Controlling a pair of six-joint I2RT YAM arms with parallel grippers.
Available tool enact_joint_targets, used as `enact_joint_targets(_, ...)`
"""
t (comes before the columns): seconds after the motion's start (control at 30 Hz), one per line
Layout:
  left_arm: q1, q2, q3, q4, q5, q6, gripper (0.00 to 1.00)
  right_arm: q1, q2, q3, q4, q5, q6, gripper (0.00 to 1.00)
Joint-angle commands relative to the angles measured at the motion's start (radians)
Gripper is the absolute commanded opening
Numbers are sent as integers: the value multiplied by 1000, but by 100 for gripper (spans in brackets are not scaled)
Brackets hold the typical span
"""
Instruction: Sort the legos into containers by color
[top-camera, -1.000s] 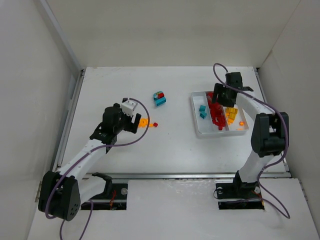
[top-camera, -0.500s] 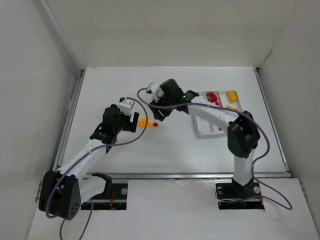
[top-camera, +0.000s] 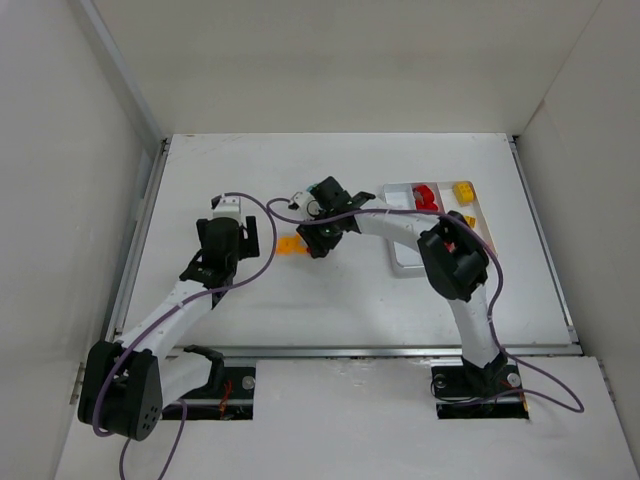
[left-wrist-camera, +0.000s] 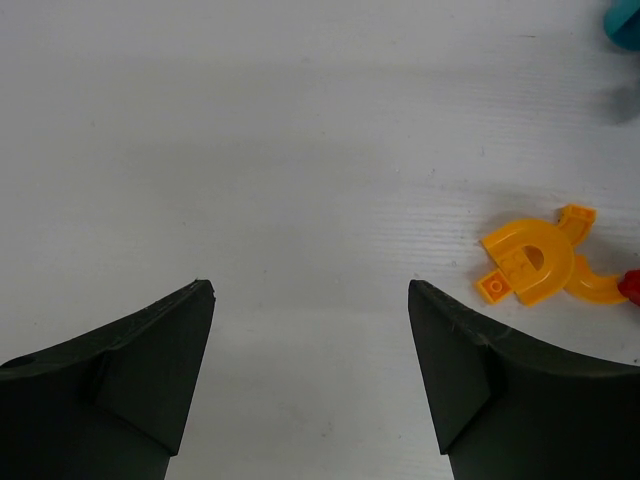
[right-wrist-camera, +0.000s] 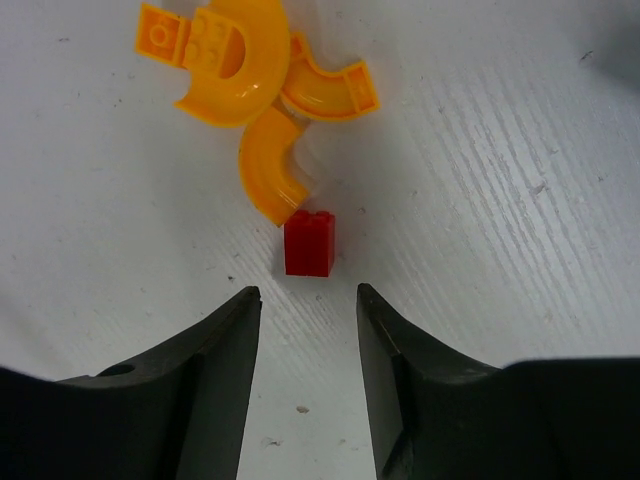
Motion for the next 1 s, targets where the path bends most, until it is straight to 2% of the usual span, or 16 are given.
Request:
enact_joint_targets(0.0,3,-27,-4,17,-40,-41,75,8,11,48,38,25,19,49)
enact_joint_targets(0.3,3,-27,-13,35,-40,-32,75,62,52,48,49,92,31,49)
enact_joint_targets(0.5,3,-36,-13,44,-31,-23,75,62,63,68,49,128,43,38)
enact_joint_targets(0.6,3,-36,-13,44,-31,-23,75,62,63,77,49,137,43,21)
enact_joint_targets(0.63,3,-36,-23,44,-31,-23,75,62,63,77,49,146,52,9)
enact_joint_targets(0.7,3,-45,-23,44,-31,-14,75,62,54,77,60,169,63,0)
enact_joint_targets(0.8,3,-46,-23,44,-8,-5,75,35,-1,27,84,180,109,0)
enact_joint_targets(0.9,3,-46,-23,44,52,38,75,-62,-113,-64,135,129,206,0)
enact_joint_targets(0.93,3,-55,-23,44,78,57,75,-129,-151,-96,176,102,238,0)
enact_joint_targets(0.97,3,-55,-23,44,108,96,75,-163,-232,-172,198,102,275,0)
